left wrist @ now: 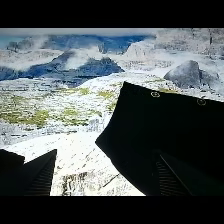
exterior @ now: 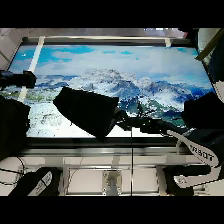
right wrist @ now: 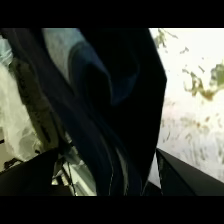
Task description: Fold the clothes and pants, and hang the long-sleeved shirts on hangers.
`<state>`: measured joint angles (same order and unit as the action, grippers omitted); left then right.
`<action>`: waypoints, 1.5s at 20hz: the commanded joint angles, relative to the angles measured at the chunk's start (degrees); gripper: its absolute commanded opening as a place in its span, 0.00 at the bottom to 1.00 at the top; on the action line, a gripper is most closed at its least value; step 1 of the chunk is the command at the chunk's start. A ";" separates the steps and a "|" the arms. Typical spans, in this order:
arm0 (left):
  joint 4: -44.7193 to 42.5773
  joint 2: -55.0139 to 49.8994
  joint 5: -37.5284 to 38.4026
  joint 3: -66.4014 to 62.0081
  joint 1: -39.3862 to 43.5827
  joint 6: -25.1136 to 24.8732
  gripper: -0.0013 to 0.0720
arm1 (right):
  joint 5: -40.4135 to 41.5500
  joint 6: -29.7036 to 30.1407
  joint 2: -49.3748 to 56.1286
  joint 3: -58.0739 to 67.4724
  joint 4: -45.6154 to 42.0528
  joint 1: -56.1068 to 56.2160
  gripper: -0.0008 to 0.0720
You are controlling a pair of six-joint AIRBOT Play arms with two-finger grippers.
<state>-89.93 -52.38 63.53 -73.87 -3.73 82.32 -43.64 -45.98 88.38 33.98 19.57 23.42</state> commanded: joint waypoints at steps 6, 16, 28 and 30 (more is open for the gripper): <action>0.39 0.04 0.72 0.00 0.04 -0.02 0.96 | 7.65 -10.19 0.96 4.04 -7.78 1.97 0.86; 0.42 0.04 0.72 0.00 0.04 0.00 0.96 | 7.41 -22.53 6.47 12.92 -19.80 4.44 0.77; 0.37 0.07 0.74 0.00 0.04 -0.04 0.96 | 4.20 -23.61 9.11 26.93 -24.41 3.56 0.05; 0.37 0.07 0.74 0.00 0.04 -0.02 0.97 | 1.01 -23.63 6.08 28.20 -27.34 -1.70 0.05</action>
<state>-89.52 -52.36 64.27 -73.87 -3.73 82.32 -38.35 -69.52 96.95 59.83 -4.23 26.41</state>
